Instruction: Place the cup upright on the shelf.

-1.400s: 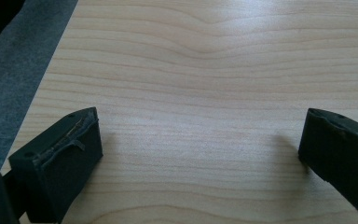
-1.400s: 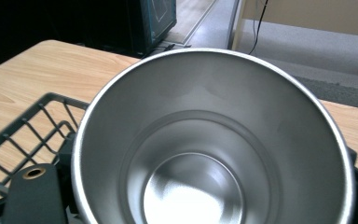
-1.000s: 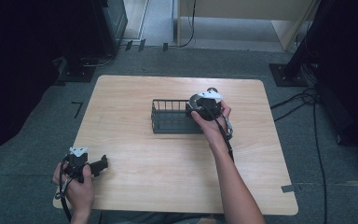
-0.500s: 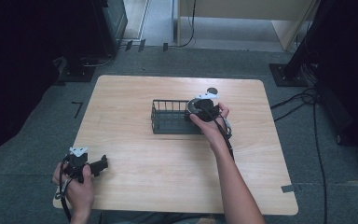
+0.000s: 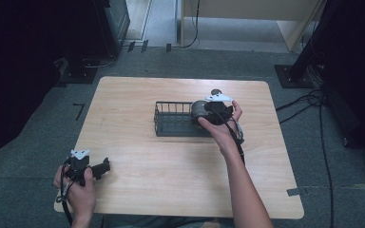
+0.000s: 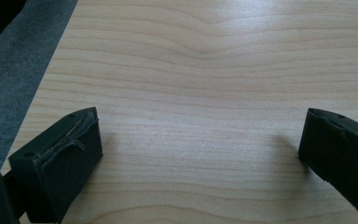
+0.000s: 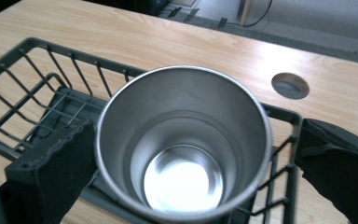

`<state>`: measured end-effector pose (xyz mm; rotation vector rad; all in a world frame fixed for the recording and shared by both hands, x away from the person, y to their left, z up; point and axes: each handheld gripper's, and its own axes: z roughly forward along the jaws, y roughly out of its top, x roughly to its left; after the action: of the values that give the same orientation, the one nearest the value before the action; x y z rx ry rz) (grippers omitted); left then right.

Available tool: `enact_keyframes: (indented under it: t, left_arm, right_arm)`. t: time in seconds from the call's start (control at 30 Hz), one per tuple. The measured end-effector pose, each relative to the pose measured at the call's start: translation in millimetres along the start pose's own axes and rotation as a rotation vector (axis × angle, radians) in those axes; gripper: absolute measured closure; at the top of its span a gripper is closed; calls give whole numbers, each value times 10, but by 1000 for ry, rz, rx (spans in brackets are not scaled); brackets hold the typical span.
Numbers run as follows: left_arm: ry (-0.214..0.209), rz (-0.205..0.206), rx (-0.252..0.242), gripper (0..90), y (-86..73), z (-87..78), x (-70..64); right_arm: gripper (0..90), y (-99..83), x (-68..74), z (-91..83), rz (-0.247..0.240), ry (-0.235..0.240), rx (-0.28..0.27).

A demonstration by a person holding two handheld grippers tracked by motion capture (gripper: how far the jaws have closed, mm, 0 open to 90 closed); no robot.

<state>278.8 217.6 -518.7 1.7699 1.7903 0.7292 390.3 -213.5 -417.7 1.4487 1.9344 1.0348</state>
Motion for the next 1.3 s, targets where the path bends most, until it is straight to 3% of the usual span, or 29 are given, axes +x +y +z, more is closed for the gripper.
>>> enact_keyframes:
  t: [0.3,0.6,1.3]
  left_arm:
    - [0,-1,-1,0,-1,1,0]
    - [0,2,1,0,0,0,1]
    - [0,2,1,0,-1,-1,1]
  right_arm:
    - [0,-101,-114,-277,12,1,-30]
    - [0,-276,-280,-521,33,-31,-44]
    - [0,-863,-640,-779,82,-95,-14]
